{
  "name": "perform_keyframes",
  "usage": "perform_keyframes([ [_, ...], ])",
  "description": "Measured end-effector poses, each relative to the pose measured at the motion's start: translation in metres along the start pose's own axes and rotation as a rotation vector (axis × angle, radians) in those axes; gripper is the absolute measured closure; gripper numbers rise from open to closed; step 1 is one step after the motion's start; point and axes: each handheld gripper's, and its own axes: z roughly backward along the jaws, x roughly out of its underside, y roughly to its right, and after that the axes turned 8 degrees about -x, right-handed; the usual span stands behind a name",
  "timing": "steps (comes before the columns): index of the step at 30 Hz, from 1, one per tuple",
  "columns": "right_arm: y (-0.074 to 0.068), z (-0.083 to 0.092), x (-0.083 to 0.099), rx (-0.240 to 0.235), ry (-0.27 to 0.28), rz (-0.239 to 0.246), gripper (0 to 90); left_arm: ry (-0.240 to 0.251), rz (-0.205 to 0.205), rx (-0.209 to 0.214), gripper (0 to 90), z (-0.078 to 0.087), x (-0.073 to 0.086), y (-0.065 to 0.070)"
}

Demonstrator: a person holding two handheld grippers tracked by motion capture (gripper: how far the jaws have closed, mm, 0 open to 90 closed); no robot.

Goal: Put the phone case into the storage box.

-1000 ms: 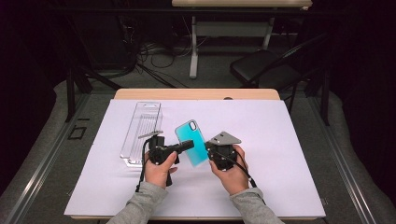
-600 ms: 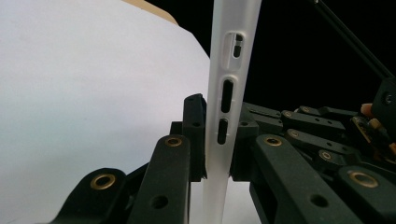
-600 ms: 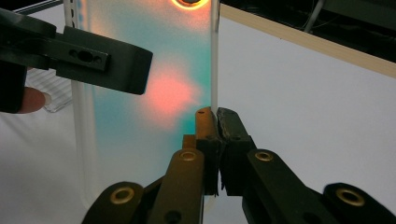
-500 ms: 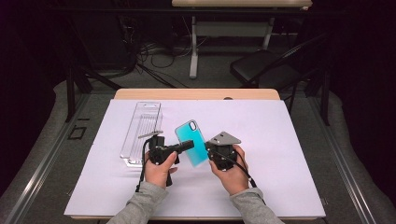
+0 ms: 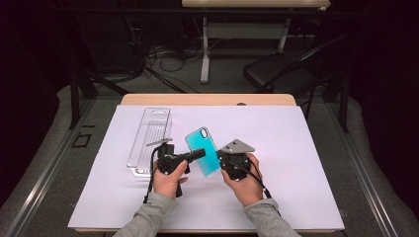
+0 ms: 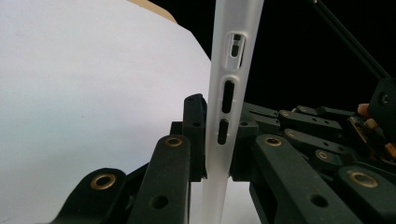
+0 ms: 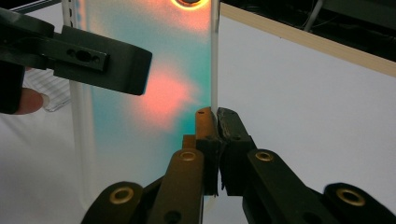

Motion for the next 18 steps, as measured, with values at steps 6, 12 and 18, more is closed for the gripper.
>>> perform_keyframes([
  [6, 0.0003, -0.0003, 0.0001, -0.001, 0.000, -0.003, 87.7, -0.003, 0.003, 0.004, 81.2, -0.0001, 0.0000, -0.0005],
  [12, 0.0007, -0.0002, -0.0001, -0.003, 0.001, -0.007, 83.9, -0.004, 0.009, 0.011, 81.2, -0.0003, -0.0002, -0.0010],
  [18, 0.0013, 0.0006, -0.0005, -0.013, 0.018, -0.011, 78.6, -0.001, 0.011, 0.013, 81.2, 0.0005, -0.0015, -0.0022],
])
